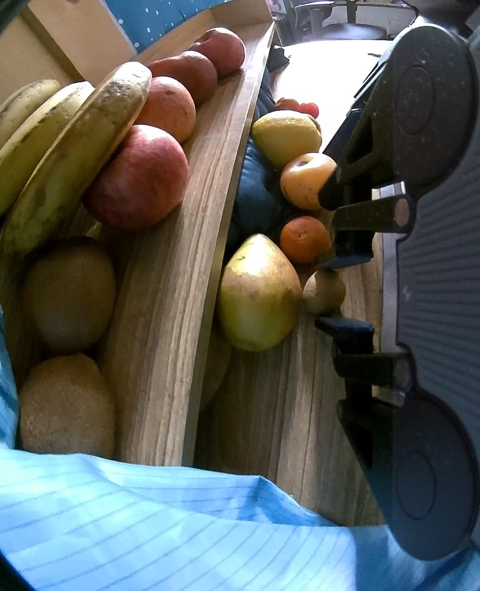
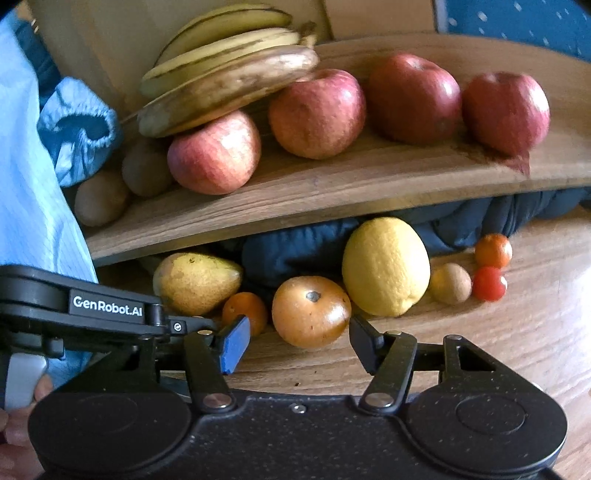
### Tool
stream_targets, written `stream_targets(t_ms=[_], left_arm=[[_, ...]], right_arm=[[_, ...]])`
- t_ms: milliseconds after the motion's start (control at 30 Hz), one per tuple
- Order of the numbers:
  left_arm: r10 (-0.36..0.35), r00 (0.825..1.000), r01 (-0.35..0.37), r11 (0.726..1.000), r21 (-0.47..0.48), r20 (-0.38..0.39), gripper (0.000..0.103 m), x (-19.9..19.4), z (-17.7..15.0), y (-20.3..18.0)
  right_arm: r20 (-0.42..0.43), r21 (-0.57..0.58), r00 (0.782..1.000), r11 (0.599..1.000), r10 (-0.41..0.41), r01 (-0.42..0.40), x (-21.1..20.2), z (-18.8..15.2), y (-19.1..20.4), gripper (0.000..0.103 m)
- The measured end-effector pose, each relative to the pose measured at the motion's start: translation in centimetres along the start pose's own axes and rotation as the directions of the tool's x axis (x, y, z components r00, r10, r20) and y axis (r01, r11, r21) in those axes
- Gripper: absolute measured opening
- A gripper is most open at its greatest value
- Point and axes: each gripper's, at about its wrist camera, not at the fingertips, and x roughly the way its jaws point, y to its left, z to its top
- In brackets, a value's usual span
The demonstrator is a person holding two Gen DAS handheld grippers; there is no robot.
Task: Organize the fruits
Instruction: 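Close the left gripper on a small brown kiwi while the right gripper grasps an orange round fruit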
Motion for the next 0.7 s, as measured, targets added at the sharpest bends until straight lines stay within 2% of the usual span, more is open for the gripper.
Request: stream_targets(t_ms=[367, 700], left_arm=[[-0.005, 1.0, 0.005, 1.0, -0.002, -0.015, 0.029, 0.3, -0.2, -0.1], [-0.003, 1.0, 0.003, 1.0, 0.003, -0.016, 0.029, 0.4, -0.2, -0.1]], right_arm=[[0.013, 0.108, 1.0, 0.994, 0.014, -0.015, 0.0, 0.2, -1.5, 0.062], [0.006, 0.202, 1.0, 0.979, 0.024, -0.025, 0.8, 0.7, -2.8, 0.051]])
